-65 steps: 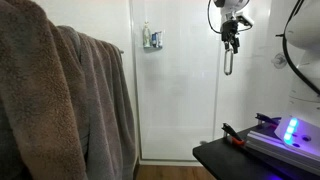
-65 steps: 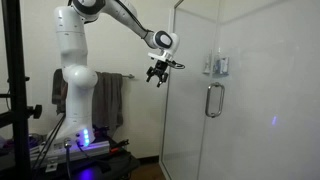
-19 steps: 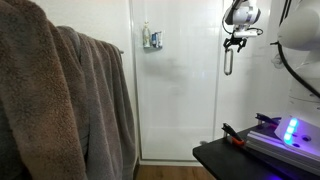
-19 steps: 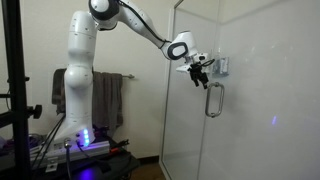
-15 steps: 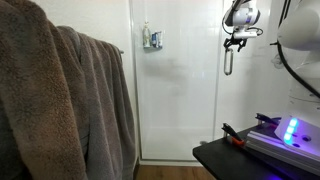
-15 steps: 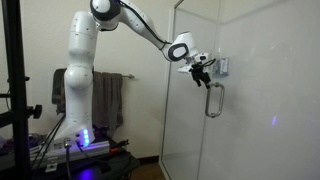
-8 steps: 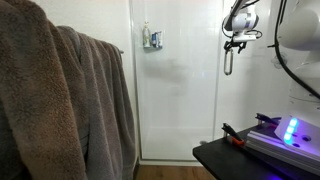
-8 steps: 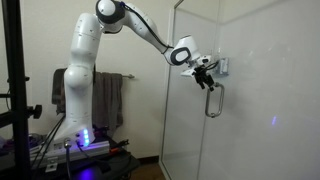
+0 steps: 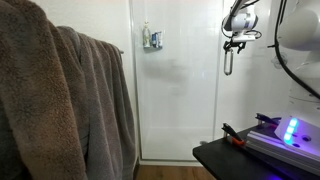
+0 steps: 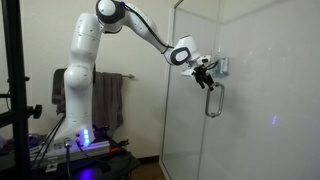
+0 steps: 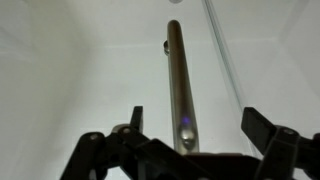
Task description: Open the door
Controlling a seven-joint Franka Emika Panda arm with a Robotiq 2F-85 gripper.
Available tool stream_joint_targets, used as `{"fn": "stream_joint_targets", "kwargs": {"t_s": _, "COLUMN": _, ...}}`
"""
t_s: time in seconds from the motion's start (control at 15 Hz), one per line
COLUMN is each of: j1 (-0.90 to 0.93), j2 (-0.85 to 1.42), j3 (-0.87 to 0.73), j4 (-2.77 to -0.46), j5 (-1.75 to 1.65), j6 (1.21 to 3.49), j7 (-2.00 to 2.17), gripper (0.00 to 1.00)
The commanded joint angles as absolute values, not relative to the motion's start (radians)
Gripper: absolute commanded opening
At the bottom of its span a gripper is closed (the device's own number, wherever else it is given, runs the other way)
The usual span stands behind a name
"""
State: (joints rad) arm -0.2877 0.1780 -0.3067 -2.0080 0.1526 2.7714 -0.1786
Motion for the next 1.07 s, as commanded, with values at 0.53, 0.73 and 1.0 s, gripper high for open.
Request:
{"fn": "stream_joint_targets", "kwargs": {"t_s": 0.53, "j1": -0.312, "j2": 0.169, "j3": -0.272, "j4": -2.017, "j5": 0.159, "j6": 2.752, "j7": -0.177, "gripper": 0.52}}
{"fn": "stream_joint_targets", "kwargs": {"t_s": 0.73, "j1": -0.314, "j2": 0.164, "j3": -0.268, "j4": -2.020, "j5": 0.160, "j6": 2.760, "j7": -0.184, "gripper": 0.31}}
{"fn": "stream_joint_targets", "kwargs": {"t_s": 1.0, "j1": -0.328, "j2": 0.162, "j3": -0.271, "j4": -2.017, "j5": 0.160, "j6": 2.763, "j7": -0.190, "gripper": 0.04}}
